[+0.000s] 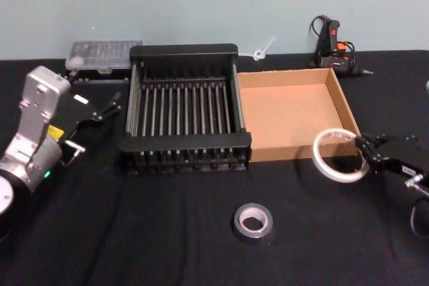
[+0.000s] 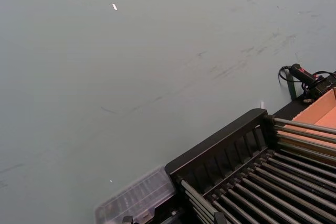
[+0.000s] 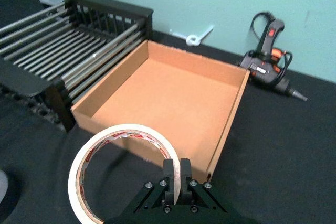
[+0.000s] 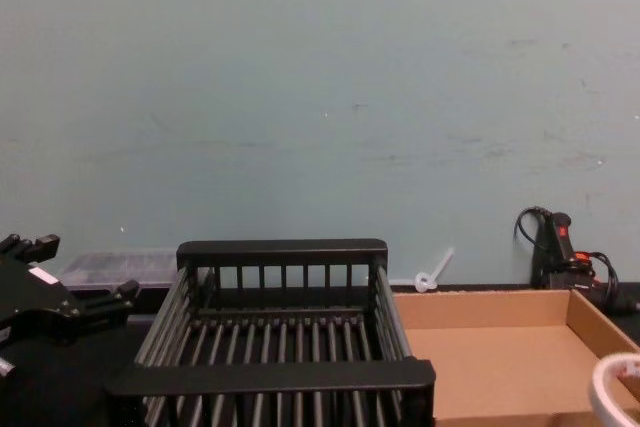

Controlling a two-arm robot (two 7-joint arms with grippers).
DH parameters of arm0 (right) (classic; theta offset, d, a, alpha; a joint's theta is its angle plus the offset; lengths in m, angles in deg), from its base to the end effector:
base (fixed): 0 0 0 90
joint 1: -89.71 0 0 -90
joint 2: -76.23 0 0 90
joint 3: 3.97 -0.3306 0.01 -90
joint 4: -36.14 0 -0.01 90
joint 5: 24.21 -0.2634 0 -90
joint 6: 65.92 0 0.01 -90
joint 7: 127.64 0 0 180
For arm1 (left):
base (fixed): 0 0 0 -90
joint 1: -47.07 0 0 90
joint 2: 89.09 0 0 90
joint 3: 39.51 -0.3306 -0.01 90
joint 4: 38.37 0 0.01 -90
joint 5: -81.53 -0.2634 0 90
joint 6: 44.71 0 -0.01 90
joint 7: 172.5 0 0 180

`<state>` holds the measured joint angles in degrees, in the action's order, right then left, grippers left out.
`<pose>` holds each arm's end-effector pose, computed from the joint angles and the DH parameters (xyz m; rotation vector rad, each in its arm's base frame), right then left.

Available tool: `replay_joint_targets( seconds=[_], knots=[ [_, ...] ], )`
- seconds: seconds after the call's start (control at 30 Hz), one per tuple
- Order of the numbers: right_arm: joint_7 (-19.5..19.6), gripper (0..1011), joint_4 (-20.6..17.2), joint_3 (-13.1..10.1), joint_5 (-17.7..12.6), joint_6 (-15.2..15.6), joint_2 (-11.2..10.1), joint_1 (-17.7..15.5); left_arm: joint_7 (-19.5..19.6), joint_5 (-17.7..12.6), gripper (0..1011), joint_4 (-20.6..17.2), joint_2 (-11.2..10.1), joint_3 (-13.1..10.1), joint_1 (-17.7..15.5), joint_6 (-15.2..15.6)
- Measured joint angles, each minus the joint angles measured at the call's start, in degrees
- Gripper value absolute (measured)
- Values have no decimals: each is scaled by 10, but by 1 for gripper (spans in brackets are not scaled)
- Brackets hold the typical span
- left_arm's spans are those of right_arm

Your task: Pick up the white tape and place it into the black box , Pick up the silver tape and place it into the brown box.

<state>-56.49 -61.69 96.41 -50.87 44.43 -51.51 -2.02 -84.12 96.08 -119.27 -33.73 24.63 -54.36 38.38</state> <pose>0.2687 -0.1462 -0.2826 -0.4042 0.1780 -1.0278 0.3218 0.1177 -0.3263 0.3043 -0.2850 1.2480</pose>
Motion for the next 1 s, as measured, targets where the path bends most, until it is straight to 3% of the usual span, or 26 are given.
replay_joint_targets(
  seconds=[0.57,1.0],
  knots=[
    [6,77,53,35,39,-21,53,84,0,0,1001,0,0,0,0,0],
    [-16,77,99,71,63,-25,89,155,0,0,1001,0,0,0,0,0]
  ],
)
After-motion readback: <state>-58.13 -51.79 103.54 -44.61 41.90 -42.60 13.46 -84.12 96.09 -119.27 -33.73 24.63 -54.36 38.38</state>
